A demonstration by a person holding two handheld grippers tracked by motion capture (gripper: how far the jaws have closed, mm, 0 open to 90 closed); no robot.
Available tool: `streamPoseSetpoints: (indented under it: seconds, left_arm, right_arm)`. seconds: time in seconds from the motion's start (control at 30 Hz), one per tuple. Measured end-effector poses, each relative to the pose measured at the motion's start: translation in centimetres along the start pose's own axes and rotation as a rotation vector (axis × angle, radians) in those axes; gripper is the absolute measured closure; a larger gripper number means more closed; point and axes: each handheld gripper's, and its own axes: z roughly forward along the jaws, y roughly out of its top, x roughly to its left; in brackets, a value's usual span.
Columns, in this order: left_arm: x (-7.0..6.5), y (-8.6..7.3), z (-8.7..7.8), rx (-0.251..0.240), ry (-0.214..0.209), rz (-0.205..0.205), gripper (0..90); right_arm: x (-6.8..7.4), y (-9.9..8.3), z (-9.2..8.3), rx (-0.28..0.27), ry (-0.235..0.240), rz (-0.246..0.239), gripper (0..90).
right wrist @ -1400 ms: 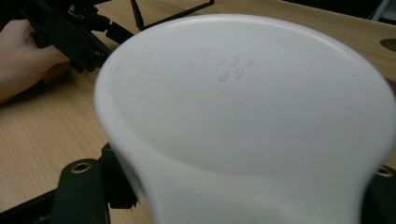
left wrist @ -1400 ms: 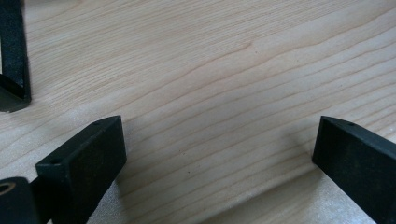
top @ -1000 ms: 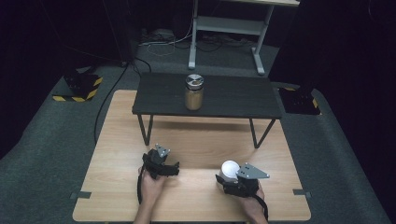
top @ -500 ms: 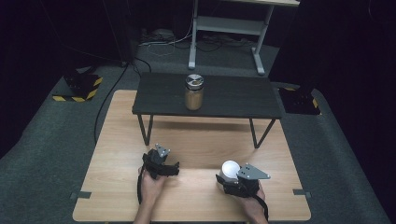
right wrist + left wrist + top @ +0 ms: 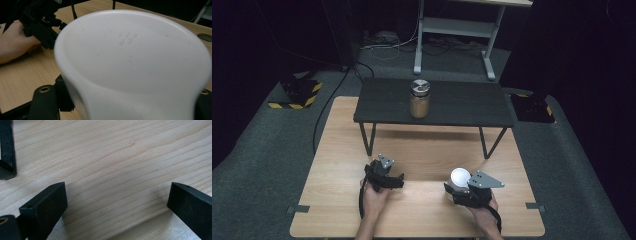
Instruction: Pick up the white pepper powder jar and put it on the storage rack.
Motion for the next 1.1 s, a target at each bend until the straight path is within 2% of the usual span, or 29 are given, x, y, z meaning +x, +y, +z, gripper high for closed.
streamPoseSetpoints:
  seconds: [0.27, 0.87, 1.1]
  left_arm:
    - [0.0, 0.0, 0.0, 0.001, 0.000, 0.000, 2.6]
    - [0.0, 0.0, 0.0, 0.000, 0.000, 0.001, 2.6]
    - [0.0, 0.0, 0.0, 0.001, 0.000, 0.000, 2.6]
  right_arm:
    - [-0.5, 0.9, -0.3, -0.004, 0.004, -0.007, 30.3]
    - [-2.9, 3.9, -1.5, -0.034, 0.024, 0.003, 30.4]
    - [-3.4, 5.1, -1.8, -0.035, 0.019, -0.010, 30.3]
